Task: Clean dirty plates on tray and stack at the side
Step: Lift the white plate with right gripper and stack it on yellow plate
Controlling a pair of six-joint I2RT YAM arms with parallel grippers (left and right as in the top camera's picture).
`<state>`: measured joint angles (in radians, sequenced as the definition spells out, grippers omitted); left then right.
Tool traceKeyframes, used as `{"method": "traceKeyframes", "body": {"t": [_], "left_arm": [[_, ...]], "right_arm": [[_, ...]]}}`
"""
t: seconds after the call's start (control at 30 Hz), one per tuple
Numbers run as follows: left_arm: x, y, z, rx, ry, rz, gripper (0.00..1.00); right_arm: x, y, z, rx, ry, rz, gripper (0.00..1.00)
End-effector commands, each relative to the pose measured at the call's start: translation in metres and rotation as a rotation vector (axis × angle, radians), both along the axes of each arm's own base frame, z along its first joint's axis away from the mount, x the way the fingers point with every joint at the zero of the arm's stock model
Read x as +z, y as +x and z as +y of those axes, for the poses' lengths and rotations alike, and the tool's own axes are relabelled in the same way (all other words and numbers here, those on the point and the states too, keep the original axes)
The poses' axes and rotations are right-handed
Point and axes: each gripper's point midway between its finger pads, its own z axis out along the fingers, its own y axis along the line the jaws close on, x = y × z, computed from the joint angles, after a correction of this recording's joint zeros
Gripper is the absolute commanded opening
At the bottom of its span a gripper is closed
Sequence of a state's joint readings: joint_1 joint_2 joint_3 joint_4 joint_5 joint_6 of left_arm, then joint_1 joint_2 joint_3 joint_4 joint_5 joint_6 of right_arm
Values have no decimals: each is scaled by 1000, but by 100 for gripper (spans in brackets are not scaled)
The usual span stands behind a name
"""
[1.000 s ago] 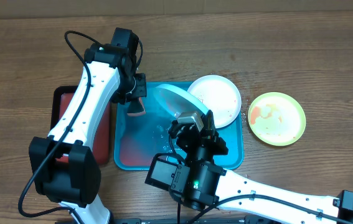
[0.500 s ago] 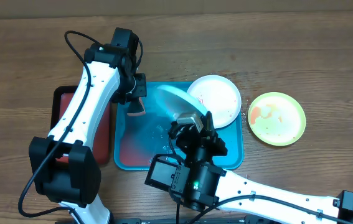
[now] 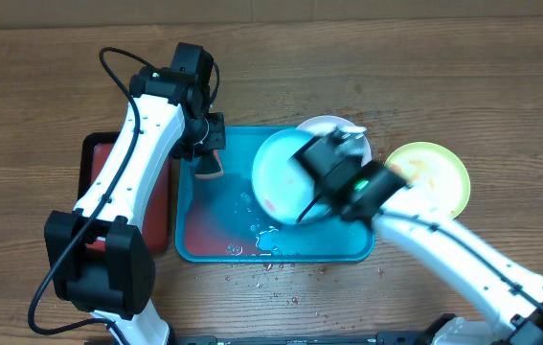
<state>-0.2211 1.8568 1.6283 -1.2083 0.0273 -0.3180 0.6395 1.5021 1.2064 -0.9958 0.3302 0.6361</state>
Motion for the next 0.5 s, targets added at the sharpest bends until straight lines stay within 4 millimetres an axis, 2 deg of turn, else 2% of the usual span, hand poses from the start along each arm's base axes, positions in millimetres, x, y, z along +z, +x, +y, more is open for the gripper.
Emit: {"method": "traceKeyframes", "body": {"t": [0.0,0.13,0.27,0.37,0.47], "left_arm": [[-2,-1,-3,-19,-10,9,4],[-2,-1,-3,-19,-10,8,4],[-2,-1,-3,-19,-10,8,4],[-2,-1,-3,-19,-10,8,4],[-2,-1,-3,-19,-10,8,4]], "right_arm": [[24,15,-17,50,261,57,4],[21,31,-89,-115,334,77,4],[3,21,-171,-373,335,116,4],[-19,6,-211,-491,334,154,4],[-41,-7,-237,-592,349,182,4]]}}
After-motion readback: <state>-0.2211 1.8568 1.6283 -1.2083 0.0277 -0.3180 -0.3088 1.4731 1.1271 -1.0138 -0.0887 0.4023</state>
